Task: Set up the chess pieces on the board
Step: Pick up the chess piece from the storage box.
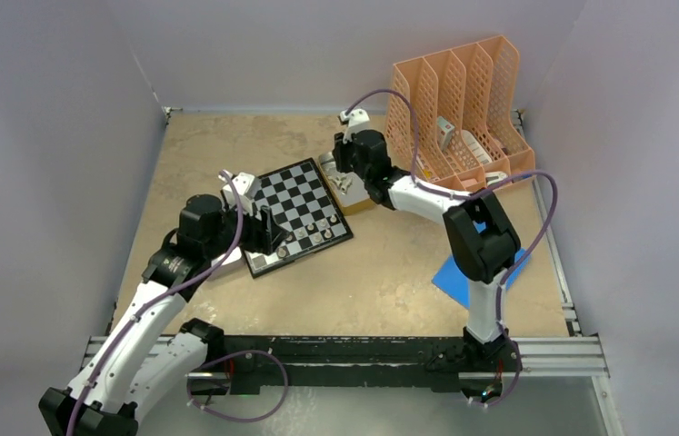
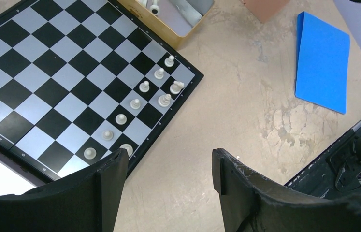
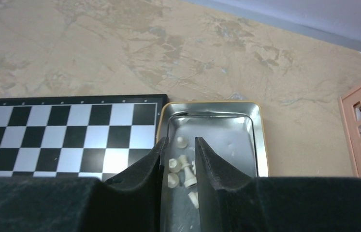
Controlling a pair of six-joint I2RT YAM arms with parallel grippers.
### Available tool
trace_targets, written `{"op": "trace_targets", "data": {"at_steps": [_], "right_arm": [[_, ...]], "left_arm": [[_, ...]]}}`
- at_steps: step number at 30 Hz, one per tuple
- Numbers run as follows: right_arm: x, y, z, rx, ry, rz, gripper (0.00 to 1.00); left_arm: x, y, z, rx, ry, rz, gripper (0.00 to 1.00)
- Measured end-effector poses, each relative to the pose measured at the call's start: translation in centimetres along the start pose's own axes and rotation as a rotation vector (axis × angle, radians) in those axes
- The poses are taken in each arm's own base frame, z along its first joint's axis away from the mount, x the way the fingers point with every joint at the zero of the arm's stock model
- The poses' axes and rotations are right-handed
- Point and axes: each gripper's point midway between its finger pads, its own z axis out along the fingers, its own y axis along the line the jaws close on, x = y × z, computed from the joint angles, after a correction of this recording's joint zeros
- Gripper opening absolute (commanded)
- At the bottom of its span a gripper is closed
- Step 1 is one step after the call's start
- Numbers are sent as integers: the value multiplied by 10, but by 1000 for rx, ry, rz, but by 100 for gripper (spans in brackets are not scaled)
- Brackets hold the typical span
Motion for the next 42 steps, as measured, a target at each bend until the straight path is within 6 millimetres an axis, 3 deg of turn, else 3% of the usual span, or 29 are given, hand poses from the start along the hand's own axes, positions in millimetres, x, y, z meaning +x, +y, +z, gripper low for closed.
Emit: {"op": "trace_targets", "data": {"at_steps": [9,18,33,42], "right_arm": [[29,-21,38,-89,96,27,26],[70,-10,54,-169,194,44,27],[75,-1,61,-217,205,61,29],[92,-4,70,-206,232,62,29]], "left_arm": [[-2,4,-8,-29,-30,11,63],[-4,8,-12,-60,-49,13,63],[-4,10,-13,-68,-48,12,63],[-4,9,-13,-68,-48,12,63]]}}
